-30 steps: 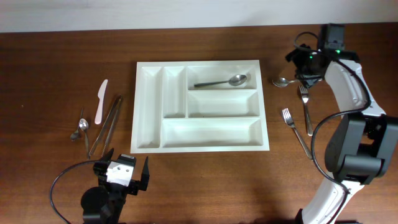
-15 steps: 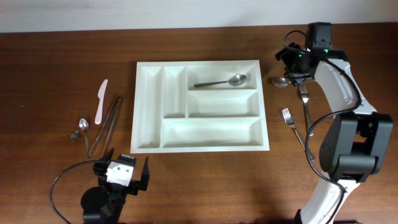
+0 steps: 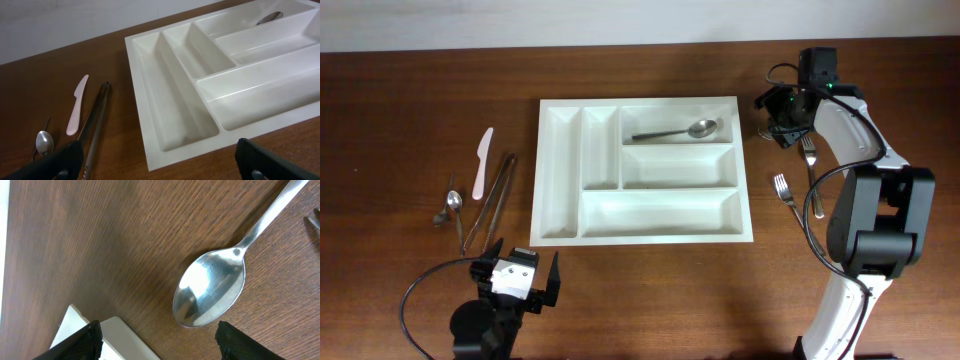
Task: Pack container
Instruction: 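Move the right gripper to the upper spoon and grasp it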
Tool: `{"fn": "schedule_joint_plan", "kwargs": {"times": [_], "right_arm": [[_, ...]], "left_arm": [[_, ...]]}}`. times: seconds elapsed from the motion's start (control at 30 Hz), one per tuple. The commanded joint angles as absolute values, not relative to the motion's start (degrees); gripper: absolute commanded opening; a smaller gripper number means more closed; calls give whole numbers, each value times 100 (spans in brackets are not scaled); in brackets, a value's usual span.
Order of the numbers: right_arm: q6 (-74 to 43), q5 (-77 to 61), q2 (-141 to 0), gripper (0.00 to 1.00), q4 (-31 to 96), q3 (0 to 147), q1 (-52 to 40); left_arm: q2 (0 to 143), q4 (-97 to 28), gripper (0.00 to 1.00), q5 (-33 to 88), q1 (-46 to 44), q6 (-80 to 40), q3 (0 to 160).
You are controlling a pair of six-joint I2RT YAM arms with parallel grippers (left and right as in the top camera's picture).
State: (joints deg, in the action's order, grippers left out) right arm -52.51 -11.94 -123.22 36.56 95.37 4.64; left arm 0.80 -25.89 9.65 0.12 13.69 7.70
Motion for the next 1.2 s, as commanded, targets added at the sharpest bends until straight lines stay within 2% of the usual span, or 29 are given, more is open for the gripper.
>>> {"fn": "schedule_joint_plan", "kwargs": {"times": [0.0,0.53,1.17], "right_arm": [[-5290,-1162,-12418,73,3669,9539,412],[-5435,-982,-12569,72,3518,9203,414],[-5428,-961,-12901,54,3212,9203,421]], "left_arm": [[45,-2574,99,1022,25,1291,744],[45,-2574,99,1022,25,1291,744],[45,-2574,99,1024,25,1291,744]]}}
